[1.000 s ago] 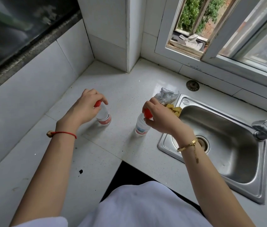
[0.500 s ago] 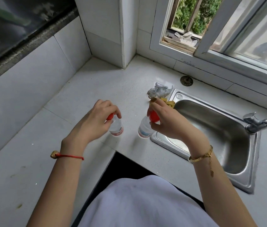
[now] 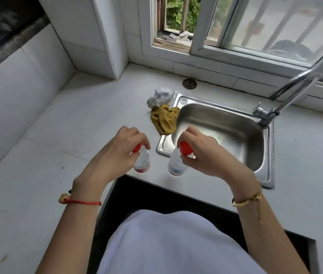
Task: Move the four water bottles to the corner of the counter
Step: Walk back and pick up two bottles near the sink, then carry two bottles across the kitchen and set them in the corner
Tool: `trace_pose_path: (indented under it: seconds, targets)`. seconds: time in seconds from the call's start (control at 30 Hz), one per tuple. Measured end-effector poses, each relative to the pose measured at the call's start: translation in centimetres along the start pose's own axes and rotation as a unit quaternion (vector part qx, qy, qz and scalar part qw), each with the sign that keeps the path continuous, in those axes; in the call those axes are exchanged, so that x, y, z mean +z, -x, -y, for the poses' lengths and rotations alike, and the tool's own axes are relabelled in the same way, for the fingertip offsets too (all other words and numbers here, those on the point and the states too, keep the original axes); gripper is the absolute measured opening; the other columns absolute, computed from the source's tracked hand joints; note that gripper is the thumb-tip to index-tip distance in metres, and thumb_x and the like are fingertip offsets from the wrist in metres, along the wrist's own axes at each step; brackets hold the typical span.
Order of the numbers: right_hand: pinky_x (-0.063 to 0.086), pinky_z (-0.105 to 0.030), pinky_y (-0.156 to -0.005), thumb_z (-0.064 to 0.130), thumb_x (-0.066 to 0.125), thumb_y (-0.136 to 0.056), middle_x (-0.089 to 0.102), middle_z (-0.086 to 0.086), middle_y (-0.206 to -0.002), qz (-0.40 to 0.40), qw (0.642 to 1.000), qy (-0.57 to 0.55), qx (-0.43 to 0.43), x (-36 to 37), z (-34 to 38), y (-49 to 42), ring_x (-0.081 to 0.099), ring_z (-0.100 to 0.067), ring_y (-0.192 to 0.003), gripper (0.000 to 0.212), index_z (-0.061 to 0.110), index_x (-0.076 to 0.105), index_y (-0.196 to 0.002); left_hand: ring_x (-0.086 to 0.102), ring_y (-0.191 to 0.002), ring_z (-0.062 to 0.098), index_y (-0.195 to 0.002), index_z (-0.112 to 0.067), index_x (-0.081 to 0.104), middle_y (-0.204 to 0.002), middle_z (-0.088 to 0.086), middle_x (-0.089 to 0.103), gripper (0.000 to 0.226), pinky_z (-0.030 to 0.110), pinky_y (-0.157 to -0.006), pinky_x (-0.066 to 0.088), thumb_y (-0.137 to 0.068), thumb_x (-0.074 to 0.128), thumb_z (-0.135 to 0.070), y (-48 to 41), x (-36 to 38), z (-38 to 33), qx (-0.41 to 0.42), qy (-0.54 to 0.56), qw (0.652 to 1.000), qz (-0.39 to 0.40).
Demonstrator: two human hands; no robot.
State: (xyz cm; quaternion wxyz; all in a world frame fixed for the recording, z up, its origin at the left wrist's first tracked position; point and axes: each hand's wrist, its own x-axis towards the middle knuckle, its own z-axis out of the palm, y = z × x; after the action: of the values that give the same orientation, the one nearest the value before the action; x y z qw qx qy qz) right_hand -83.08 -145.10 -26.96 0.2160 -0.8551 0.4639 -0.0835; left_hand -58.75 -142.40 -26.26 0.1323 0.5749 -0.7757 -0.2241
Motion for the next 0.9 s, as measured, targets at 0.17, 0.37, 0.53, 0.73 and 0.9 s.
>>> trace_pose_path:
  seconds: [0.17,0.37,0.53,0.73,0.9]
  targets:
    - [0.05,-0.041,-0.069,0.02,0.061,-0.083,0.044,0.002,-0.104,-0.02,0.998,-0.003,0.056,0.3,0.0,4.4,0.054,-0.025,-0.081,0.022,0.018,0.05,-0.101,0.039,-0.108,0.009,-0.103,-0.03,0.057,-0.112,-0.009,0.053,0.034,0.026,-0.086,0.047,-0.084,0.061,-0.002,0.1,1.2,-2.7,0.048,-0.011,0.998,0.044]
    - [0.05,-0.038,-0.067,0.02,0.062,-0.083,0.045,0.001,-0.106,-0.067,0.988,-0.012,0.141,1.3,1.7,9.0,0.055,-0.024,-0.079,0.023,0.018,0.05,-0.102,0.04,-0.115,0.013,-0.105,-0.029,0.057,-0.119,-0.008,0.052,0.035,0.029,-0.091,0.048,-0.082,0.065,-0.003,0.4,2.2,-4.4,0.124,-0.008,0.988,0.095]
    - [0.053,-0.034,-0.071,0.025,0.063,-0.084,0.042,0.007,-0.106,-0.112,0.967,-0.037,0.225,2.9,4.7,13.0,0.056,-0.02,-0.082,0.026,0.022,0.047,-0.105,0.037,-0.11,0.008,-0.105,-0.032,0.058,-0.116,-0.011,0.051,0.038,0.025,-0.087,0.047,-0.082,0.065,-0.003,1.4,2.7,-5.2,0.214,-0.015,0.968,0.134]
    - [0.051,-0.024,-0.071,0.033,0.059,-0.086,0.042,0.008,-0.108,-0.168,0.93,-0.066,0.322,5.2,9.2,17.7,0.055,-0.014,-0.085,0.026,0.024,0.046,-0.107,0.039,-0.111,0.01,-0.105,-0.034,0.057,-0.114,-0.013,0.052,0.037,0.024,-0.083,0.047,-0.083,0.064,-0.005,3.3,3.4,-5.9,0.32,-0.024,0.928,0.19]
    - [0.046,-0.017,-0.061,0.032,0.06,-0.086,0.043,0.009,-0.106,-0.192,0.895,-0.073,0.395,7.2,13.4,21.8,0.056,-0.011,-0.081,0.026,0.024,0.047,-0.106,0.039,-0.111,0.012,-0.104,-0.033,0.057,-0.114,-0.009,0.054,0.035,0.022,-0.079,0.045,-0.084,0.063,-0.005,5.4,4.4,-7.3,0.396,-0.03,0.885,0.241]
